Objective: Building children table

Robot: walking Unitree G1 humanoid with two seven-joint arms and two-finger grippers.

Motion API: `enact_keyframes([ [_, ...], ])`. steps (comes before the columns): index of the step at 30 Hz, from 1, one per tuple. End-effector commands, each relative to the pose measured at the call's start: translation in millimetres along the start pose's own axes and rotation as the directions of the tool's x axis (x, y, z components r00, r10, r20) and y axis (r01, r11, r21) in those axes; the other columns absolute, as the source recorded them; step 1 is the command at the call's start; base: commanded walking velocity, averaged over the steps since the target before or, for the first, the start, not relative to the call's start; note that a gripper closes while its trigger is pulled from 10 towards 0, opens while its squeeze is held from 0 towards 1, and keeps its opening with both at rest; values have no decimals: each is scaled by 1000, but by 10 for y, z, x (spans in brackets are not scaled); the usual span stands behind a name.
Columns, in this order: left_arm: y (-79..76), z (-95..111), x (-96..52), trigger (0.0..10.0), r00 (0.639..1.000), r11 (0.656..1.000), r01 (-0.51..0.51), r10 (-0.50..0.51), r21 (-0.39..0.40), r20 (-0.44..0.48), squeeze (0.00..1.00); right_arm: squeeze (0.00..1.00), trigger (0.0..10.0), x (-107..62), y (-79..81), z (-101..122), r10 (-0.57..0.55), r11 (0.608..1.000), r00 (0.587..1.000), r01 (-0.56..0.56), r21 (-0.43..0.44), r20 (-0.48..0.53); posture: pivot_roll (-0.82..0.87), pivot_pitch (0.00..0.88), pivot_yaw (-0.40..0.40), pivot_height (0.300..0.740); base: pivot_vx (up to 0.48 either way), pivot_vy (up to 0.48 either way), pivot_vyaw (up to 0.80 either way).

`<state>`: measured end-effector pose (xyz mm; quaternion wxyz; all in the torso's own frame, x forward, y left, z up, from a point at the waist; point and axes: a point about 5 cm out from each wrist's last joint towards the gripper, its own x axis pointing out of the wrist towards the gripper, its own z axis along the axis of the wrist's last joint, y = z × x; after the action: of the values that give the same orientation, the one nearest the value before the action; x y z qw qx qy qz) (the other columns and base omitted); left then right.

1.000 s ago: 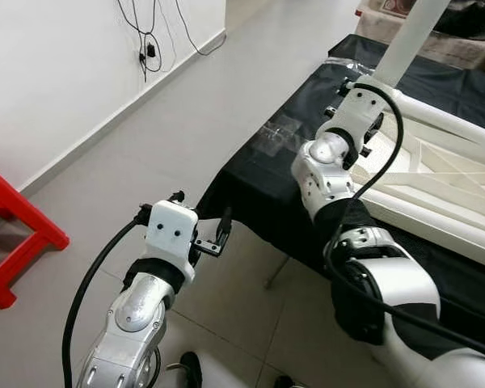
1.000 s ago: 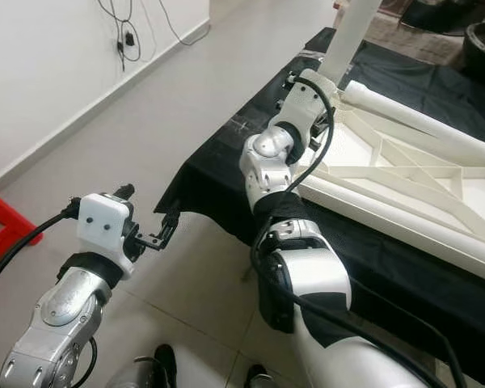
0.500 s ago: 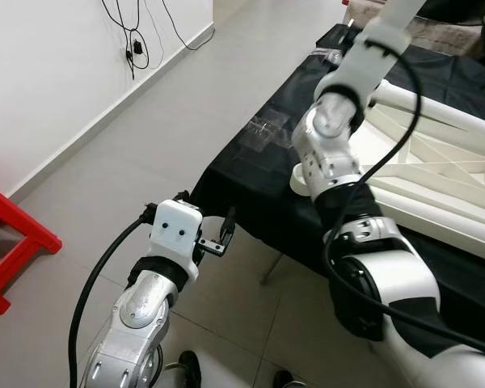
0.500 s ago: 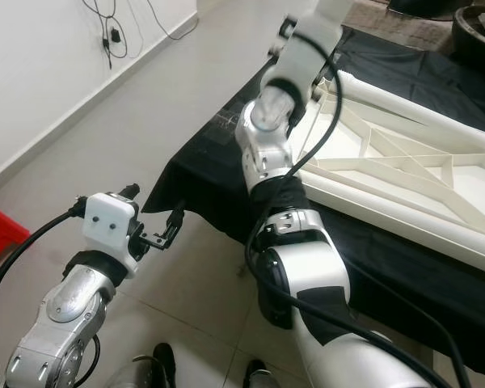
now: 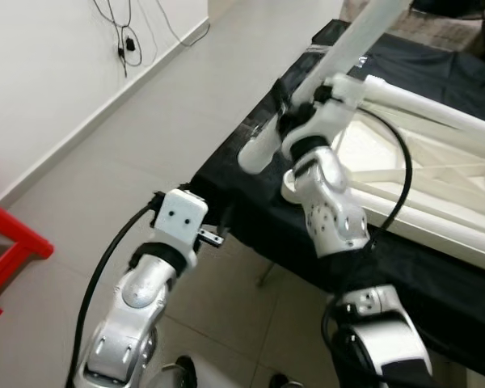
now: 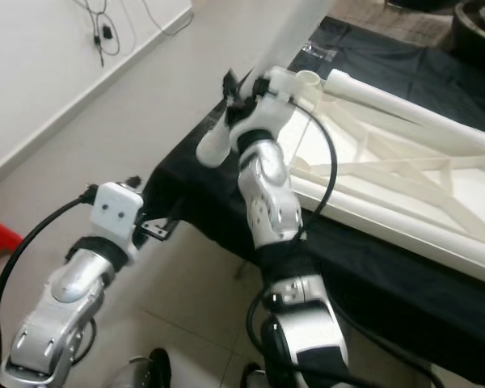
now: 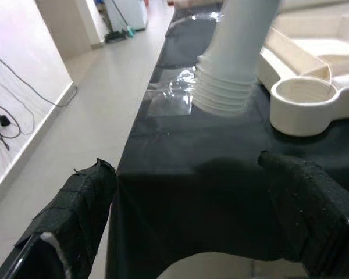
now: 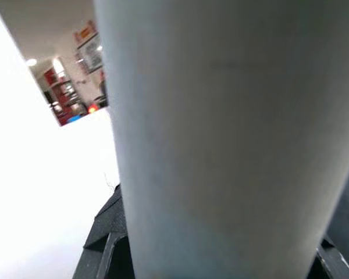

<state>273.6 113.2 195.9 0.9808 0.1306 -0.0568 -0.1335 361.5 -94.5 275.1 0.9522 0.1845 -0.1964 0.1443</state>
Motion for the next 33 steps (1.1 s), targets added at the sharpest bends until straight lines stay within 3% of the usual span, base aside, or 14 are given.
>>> enact_keyframes([
  [1, -7, -86, 4, 10000, 999, 1000, 12, -11, 15, -49, 0, 0, 10000, -40, 57, 44, 52, 999, 999, -52, 12, 16, 45, 135, -48, 740, 0, 0, 0],
  [2, -7, -86, 4, 10000, 999, 1000, 12, -11, 15, -49, 0, 0, 10000, -40, 57, 44, 52, 999, 999, -52, 12, 16, 45, 135, -48, 740, 0, 0, 0],
  [3, 8, -127, 12, 10000, 997, 1000, 19, -17, 22, -70, 780, 0, 10000, -86, 52, 23, 70, 997, 998, -70, 22, 1, 41, 126, -46, 740, 0, 0, 0],
  [5, 8, -127, 12, 10000, 997, 1000, 19, -17, 22, -70, 780, 0, 10000, -86, 52, 23, 70, 997, 998, -70, 22, 1, 41, 126, -46, 740, 0, 0, 0],
  [6, 2, -166, 12, 10000, 995, 999, 40, -38, 22, -87, 1000, 0, 10000, -139, 72, 17, 100, 994, 995, -99, 33, -9, 40, 118, -44, 740, 0, 0, 0],
  [7, -14, -193, 17, 10000, 993, 997, 65, -62, 31, -100, 1000, 0, 10000, -199, 100, 11, 138, 989, 990, -137, 47, -21, 41, 109, -45, 740, 0, 0, 0],
  [8, -29, -209, 26, 10000, 991, 996, 83, -79, 37, -105, 376, 0, 10000, -245, 129, 5, 170, 984, 985, -168, 61, -31, 42, 104, -46, 740, 0, 0, 0],
  [11, -37, -215, 34, 10000, 990, 995, 93, -88, 42, -106, 376, 0, 10000, -278, 146, 4, 190, 980, 981, -187, 71, -37, 42, 104, -46, 740, 0, 0, 0],
  [12, -50, -219, 47, 10000, 989, 993, 107, -103, 43, -105, 0, 0, 10000, -306, 170, 2, 216, 974, 975, -212, 85, -44, 38, 100, -41, 740, 0, 0, 0],
  [18, -87, -228, 171, 10000, 986, 989, 139, -134, 47, -95, 0, 0, 10000, -435, 245, -26, 303, 949, 950, -292, 122, -82, 32, 102, -38, 740, 0, 0, 0],
  [33, -268, -184, 280, 10000, 970, 971, 236, -234, 29, -63, 0, 0, 10000, -540, 268, -73, 296, 951, 948, -282, 129, -115, 27, 112, -32, 740, 0, 0, 0],
])
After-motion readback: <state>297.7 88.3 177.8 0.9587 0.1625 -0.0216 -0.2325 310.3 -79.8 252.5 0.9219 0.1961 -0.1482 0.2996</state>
